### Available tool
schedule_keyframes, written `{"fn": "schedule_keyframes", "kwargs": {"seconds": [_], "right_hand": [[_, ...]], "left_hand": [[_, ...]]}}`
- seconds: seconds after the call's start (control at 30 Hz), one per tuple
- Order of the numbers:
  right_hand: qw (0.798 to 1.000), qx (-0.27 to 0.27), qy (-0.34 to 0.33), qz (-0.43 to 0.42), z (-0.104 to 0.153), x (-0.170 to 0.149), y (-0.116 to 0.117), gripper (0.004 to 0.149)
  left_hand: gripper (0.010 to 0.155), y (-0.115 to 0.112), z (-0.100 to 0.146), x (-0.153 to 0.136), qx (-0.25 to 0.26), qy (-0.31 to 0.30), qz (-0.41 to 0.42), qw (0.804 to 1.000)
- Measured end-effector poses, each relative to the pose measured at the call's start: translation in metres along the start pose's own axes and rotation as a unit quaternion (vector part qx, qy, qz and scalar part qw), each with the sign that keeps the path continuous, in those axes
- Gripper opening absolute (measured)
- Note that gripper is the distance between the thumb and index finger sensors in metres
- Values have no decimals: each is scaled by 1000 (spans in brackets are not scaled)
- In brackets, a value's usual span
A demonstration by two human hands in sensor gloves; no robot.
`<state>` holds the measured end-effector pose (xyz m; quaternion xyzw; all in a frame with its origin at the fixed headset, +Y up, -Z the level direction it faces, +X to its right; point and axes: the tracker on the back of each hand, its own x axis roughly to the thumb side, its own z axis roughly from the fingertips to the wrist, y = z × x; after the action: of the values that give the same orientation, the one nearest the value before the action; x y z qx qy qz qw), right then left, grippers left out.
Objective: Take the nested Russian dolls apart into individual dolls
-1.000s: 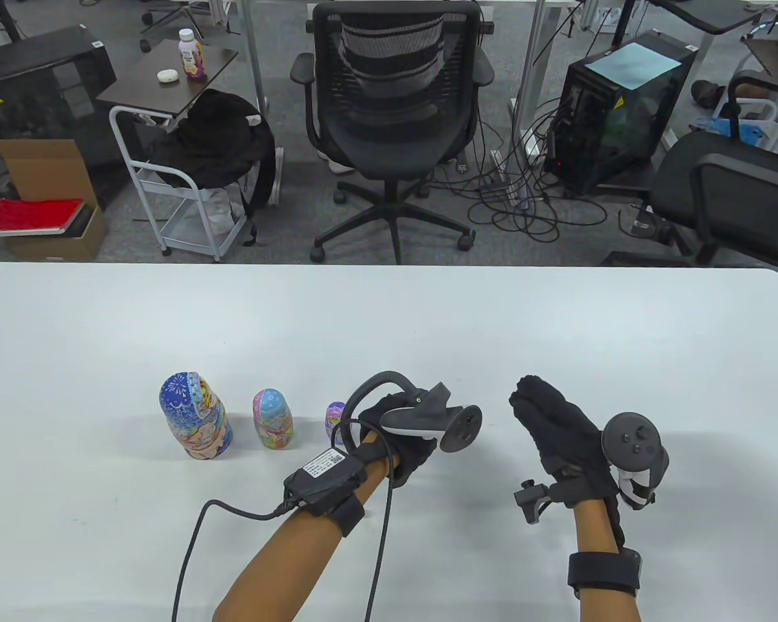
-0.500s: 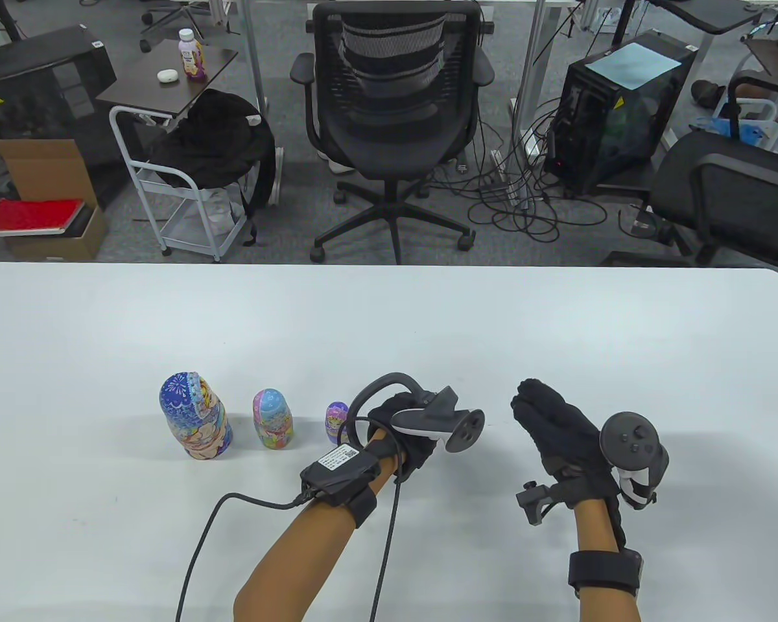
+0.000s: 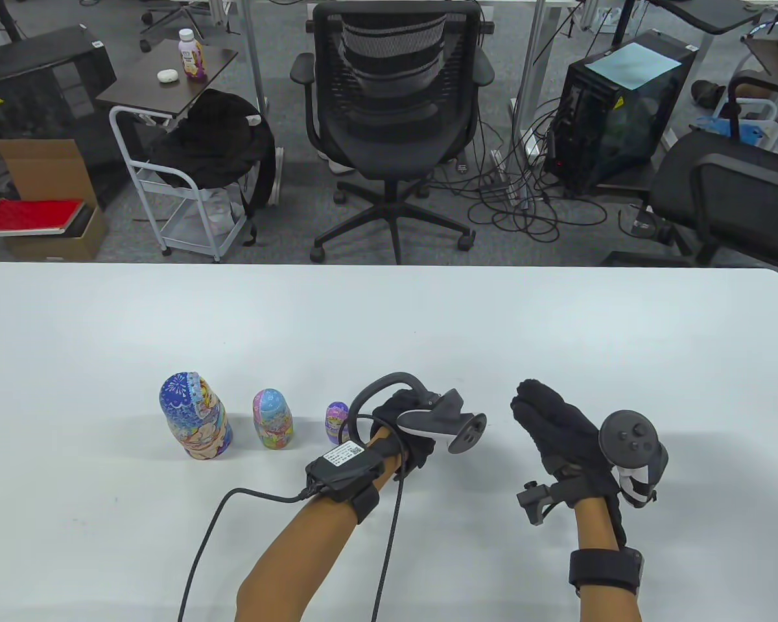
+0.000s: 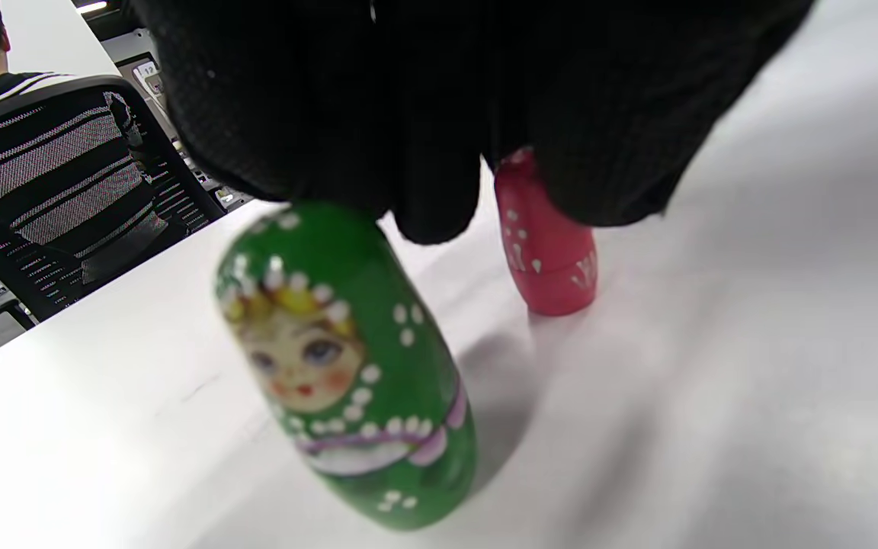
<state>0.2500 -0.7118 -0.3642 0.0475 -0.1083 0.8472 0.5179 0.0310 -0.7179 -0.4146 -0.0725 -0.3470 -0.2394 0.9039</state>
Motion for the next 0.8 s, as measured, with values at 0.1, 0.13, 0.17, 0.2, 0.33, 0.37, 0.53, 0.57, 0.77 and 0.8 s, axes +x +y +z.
{"fn": "schedule_keyframes", "kwargs": {"seconds": [0.1, 0.13, 0.17, 0.2, 0.33, 0.37, 0.53, 0.57, 0.77, 0.8], "right_hand": [[1000, 2, 1, 3, 0, 0, 0, 58], [1000, 1, 0, 3, 0, 0, 0, 58], [1000, 1, 0, 2, 0, 0, 0, 58], [1000, 2, 0, 1, -1, 0, 1, 58], [1000, -2, -2, 3, 0, 0, 0, 58], [1000, -4, -3, 3, 0, 0, 0, 58], [1000, -8, -4, 10, 1, -1, 0, 58], [1000, -8, -5, 12, 1, -1, 0, 58], [1000, 0, -8, 30, 1, 1, 4, 58], [999, 1, -9, 33, 1, 1, 5, 58]], "left_hand": [[59, 17, 14, -3, 49, -4, -3, 999], [58, 26, 23, -4, 71, -8, 12, 997], [58, 32, 30, -5, 83, -9, 21, 996], [58, 40, 42, -6, 102, -11, 32, 994], [54, 49, 82, -6, 109, -29, 43, 993], [54, 44, 92, -5, 97, -35, 42, 994], [54, -2, 130, -3, 64, -42, 33, 996], [55, -12, 135, -3, 61, -41, 40, 996], [57, -50, 149, -9, 49, -24, 89, 995], [56, -53, 149, -9, 47, -26, 95, 994]]}}
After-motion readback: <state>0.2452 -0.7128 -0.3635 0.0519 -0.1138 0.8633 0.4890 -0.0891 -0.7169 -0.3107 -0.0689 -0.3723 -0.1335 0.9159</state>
